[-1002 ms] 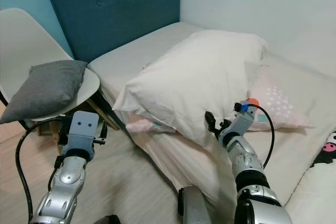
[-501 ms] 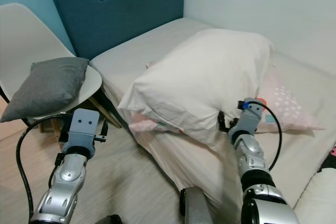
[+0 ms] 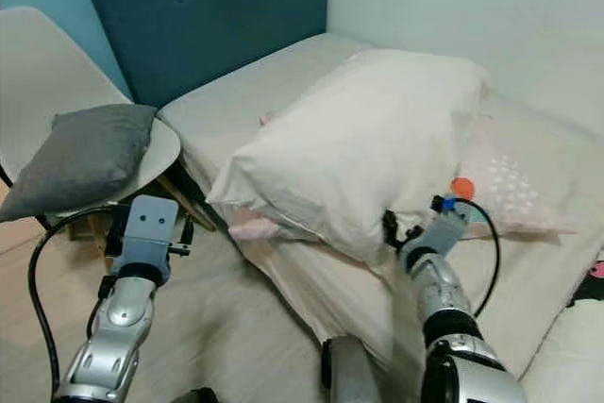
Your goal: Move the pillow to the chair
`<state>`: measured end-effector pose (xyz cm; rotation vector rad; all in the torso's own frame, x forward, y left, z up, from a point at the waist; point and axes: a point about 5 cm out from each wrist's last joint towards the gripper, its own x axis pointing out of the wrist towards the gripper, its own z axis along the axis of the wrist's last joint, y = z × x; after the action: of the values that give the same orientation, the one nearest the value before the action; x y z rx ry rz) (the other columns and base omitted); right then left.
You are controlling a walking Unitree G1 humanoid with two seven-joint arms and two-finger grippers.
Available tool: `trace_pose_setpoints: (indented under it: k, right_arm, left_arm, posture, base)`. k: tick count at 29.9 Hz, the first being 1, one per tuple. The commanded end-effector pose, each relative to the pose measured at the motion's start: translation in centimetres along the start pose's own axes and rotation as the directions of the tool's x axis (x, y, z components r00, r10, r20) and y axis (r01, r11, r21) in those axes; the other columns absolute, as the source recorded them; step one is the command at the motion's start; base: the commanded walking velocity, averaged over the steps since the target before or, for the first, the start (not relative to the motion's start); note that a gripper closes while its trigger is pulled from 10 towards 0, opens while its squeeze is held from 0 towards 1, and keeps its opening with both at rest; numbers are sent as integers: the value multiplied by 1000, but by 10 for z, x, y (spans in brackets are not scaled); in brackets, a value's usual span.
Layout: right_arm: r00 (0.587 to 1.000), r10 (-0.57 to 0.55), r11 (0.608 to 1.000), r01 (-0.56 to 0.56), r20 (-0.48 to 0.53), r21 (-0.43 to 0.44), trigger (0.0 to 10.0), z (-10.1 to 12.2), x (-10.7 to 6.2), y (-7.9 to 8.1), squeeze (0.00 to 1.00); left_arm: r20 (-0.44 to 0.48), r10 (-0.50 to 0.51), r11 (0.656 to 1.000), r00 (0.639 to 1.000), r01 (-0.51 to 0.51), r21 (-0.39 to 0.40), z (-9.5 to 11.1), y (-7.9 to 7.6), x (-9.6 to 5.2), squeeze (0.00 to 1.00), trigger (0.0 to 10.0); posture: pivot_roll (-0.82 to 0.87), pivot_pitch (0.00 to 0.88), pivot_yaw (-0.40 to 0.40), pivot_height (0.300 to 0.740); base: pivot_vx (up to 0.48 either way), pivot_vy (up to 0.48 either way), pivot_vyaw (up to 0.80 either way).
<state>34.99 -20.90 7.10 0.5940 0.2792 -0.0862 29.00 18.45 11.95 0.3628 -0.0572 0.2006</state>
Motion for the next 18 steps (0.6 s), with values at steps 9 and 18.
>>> trace_pose_setpoints:
  k: [9,18]
  right_arm:
    - [998,62,998,-62,-33,14,0,-5,5,16,0]
    - [980,199,978,-199,4,-63,0,9,10,37,0]
  left_arm:
    - [5,10,1000,1000,-10,21,2,9,2,0,10000]
    - [6,13,1000,1000,-13,18,3,8,3,0,10000]
  posture:
    - [-189,91,14,595]
    - [-197,84,13,595]
  base:
    - [0,0,0]
    - [0,0,0]
